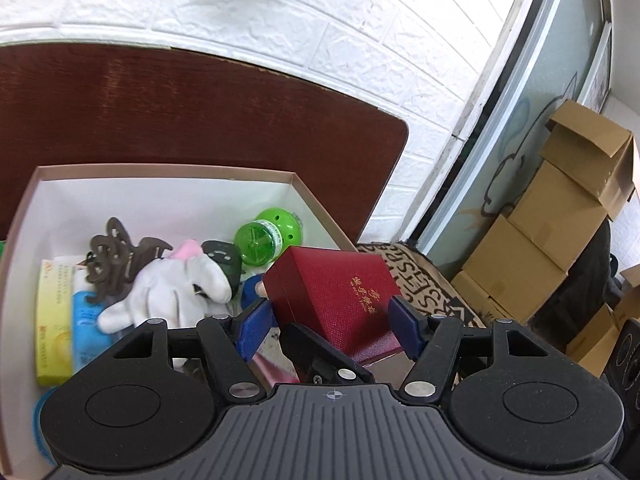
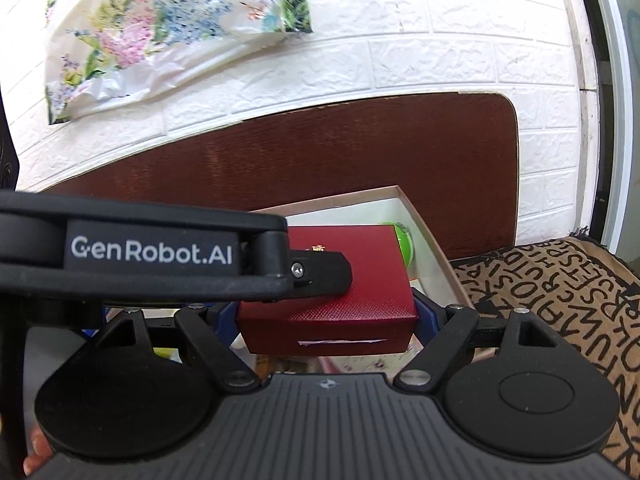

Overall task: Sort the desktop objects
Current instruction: 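Carry the red jewelry box with the left gripper over the cardboard box, then lower the red box into the cardboard box and open the left gripper, then withdraw the left gripper from the box toward the remaining items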

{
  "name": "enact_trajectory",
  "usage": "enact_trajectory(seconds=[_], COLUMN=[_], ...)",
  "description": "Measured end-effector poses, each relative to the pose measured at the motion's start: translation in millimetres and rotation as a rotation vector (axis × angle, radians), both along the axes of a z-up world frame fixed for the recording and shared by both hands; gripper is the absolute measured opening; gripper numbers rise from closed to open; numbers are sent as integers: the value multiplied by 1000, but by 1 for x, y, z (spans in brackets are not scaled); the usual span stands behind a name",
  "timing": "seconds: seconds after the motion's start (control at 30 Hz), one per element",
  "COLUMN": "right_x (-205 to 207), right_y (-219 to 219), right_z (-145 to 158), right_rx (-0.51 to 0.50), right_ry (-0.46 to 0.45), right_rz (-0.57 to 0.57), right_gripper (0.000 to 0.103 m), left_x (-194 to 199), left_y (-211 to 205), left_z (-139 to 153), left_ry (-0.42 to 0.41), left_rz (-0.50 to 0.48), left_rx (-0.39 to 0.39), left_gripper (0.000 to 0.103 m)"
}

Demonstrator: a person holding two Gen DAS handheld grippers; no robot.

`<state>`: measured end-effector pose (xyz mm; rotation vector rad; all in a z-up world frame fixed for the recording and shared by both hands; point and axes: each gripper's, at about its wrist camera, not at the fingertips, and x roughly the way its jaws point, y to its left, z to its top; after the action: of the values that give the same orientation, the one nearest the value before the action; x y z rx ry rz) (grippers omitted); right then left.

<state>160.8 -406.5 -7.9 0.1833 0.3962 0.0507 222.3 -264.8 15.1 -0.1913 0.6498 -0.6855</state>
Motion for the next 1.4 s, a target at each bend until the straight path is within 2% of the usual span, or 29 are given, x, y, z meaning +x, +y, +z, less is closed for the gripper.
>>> enact_trajectory(seconds=[0.1,0.13,0.17,0.2,0.33,0.43,0.5,0.77,1.13,1.4], right_x=[12,13,12,10,2,-2,-4,-18,-30,-42], right_y=[-6,-6,-6,-6,-7,-6,-4,4,18,33], right_z=[-4,-5,-6,-6,-6,-9,-12,-7,0,6], right_rx=[-12,-25,-40,-51,-45,-17,-6,-13,-14,-2], right_ry=[24,24,17,4,-24,2,33,29,55,85], right_rz=[6,0,-19,-36,-49,-59,-72,-63,-67,-73], right_gripper=[85,89,96,99,102,103,103,103,103,103], left_x=[7,6,4,1,-5,-11,-16,-36,-55,-79], left_y=[-5,-4,-2,-1,8,12,11,13,32,54], left_z=[-7,-8,-9,-8,-9,-10,-10,0,8,20], left_ry=[22,21,11,3,26,56,47,-29,-47,-49], left_rz=[-37,-43,-42,-43,-40,-41,-48,-50,-34,13], left_rx=[0,1,5,15,16,13,22,64,78,115], left_gripper=[102,103,103,103,103,103,103,103,103,103])
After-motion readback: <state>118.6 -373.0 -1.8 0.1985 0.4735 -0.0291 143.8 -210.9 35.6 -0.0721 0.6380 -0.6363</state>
